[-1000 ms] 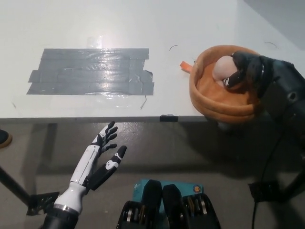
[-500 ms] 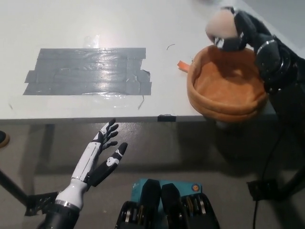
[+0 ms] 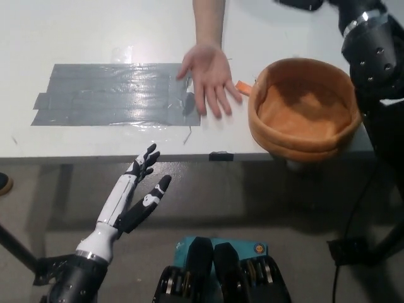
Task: An emotional support dumpling is kept in a soft plate infront in the middle of the desk infront of the robot. The robot extends its right arm to pick up the dumpling and hands it to a person
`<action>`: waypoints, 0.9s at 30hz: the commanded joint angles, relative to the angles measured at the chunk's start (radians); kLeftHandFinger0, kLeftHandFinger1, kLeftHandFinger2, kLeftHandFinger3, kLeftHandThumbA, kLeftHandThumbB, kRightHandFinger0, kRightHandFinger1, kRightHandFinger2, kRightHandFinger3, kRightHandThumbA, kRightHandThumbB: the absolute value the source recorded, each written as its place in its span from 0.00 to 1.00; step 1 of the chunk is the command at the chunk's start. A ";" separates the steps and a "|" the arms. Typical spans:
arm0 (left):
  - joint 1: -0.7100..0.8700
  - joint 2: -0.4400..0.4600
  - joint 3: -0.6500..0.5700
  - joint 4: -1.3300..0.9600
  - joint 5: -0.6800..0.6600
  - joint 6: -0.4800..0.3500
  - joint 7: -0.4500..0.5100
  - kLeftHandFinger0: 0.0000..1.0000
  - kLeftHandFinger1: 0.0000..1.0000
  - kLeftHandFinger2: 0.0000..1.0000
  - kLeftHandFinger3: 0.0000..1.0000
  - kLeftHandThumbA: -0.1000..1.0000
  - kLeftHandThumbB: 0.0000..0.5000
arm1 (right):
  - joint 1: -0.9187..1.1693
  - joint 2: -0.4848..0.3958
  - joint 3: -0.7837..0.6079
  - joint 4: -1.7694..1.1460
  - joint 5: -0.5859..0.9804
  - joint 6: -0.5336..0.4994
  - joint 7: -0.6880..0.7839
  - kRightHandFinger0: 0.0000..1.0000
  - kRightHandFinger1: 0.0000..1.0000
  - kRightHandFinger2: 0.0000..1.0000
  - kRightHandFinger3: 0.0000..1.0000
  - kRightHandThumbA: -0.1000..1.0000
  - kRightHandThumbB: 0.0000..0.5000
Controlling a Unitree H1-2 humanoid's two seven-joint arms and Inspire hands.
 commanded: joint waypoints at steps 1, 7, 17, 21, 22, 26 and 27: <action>-0.026 0.011 0.001 -0.026 -0.009 0.001 -0.022 1.00 1.00 1.00 1.00 0.83 0.06 | -0.079 0.007 -0.009 -0.003 -0.009 0.017 -0.004 0.08 0.49 0.79 1.00 0.00 0.36; -0.012 0.005 -0.003 -0.024 0.003 -0.012 -0.017 0.99 1.00 1.00 1.00 0.81 0.00 | -0.118 0.077 0.045 0.239 -0.030 -0.031 -0.047 0.02 0.53 0.96 0.93 0.00 0.40; -0.018 0.007 -0.005 -0.021 0.011 -0.022 -0.017 1.00 1.00 1.00 1.00 0.83 0.00 | -0.225 0.167 0.156 0.696 -0.080 -0.162 -0.161 0.00 0.47 0.88 0.85 0.00 0.49; -0.024 0.010 -0.006 -0.020 0.011 -0.025 -0.021 1.00 1.00 1.00 1.00 0.84 0.02 | -0.230 0.208 0.169 0.807 -0.061 -0.157 -0.175 0.00 0.46 0.92 0.87 0.00 0.47; -0.024 0.010 -0.008 -0.021 0.014 -0.024 -0.022 0.99 1.00 1.00 1.00 0.85 0.03 | -0.227 0.213 0.177 0.820 -0.063 -0.153 -0.174 0.00 0.47 0.94 0.89 0.00 0.46; -0.028 0.010 -0.010 -0.021 0.014 -0.026 -0.025 0.98 1.00 1.00 1.00 0.84 0.00 | -0.209 0.228 0.187 0.869 -0.058 -0.187 -0.205 0.00 0.44 0.88 0.83 0.00 0.48; -0.030 0.009 -0.010 -0.016 0.014 -0.031 -0.024 0.98 1.00 1.00 1.00 0.83 0.00 | -0.205 0.233 0.190 0.883 -0.057 -0.189 -0.210 0.00 0.41 0.86 0.81 0.00 0.47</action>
